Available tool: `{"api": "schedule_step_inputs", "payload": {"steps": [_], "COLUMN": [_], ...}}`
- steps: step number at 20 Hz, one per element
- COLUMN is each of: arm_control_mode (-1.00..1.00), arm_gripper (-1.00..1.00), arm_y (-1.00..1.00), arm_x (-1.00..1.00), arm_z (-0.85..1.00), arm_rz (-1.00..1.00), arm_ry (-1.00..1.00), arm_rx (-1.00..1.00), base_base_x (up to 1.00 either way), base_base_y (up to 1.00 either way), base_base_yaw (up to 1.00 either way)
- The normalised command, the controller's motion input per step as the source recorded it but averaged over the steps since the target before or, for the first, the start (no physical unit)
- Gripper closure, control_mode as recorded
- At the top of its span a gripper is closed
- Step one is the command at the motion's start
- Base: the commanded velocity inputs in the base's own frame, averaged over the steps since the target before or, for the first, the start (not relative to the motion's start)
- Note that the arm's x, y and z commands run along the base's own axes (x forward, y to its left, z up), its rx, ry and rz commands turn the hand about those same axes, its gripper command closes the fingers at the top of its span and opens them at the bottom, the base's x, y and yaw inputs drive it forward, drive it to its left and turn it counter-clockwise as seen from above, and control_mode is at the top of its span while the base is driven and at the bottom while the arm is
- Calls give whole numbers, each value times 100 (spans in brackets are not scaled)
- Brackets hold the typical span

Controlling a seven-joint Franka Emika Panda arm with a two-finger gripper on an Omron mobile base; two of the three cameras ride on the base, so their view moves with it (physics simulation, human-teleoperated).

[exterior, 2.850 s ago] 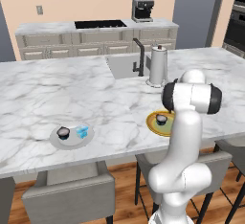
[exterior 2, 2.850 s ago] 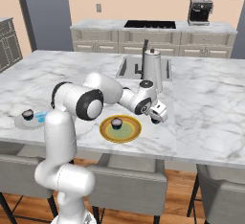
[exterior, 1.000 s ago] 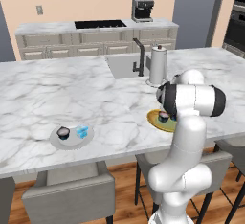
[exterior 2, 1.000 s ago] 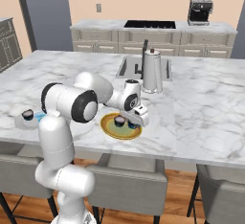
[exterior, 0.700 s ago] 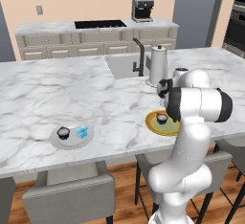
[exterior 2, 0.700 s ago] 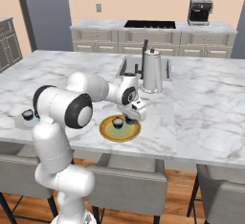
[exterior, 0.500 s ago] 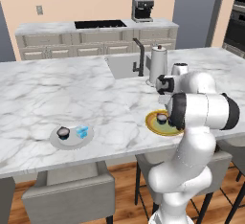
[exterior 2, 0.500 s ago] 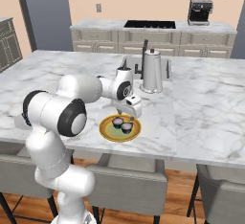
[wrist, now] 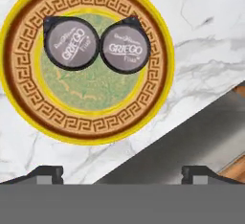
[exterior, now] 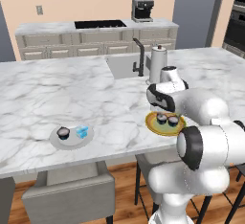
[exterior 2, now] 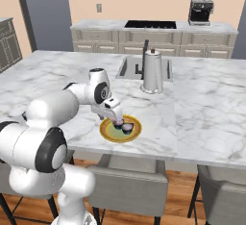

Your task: Place two yogurt containers on each plate.

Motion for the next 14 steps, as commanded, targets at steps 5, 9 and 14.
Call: {"api": "schedule_step_inputs", "payload": {"steps": [5,9,14], "arm_control_mode": [-100,-100,-100], "arm_gripper": [-100,-100,-100], "arm_y": [64,10,49], "arm_x": [-100,-24,-84], "arm_z": [48,13,0], "arm_rz": [2,0,1], "arm_ry": [-65,-18,-57], "arm_rx": [-37,-10,-25], "base_base_x": [0,0,0], "base_base_y": [0,0,0], "base_base_yaw": [0,0,0]}}
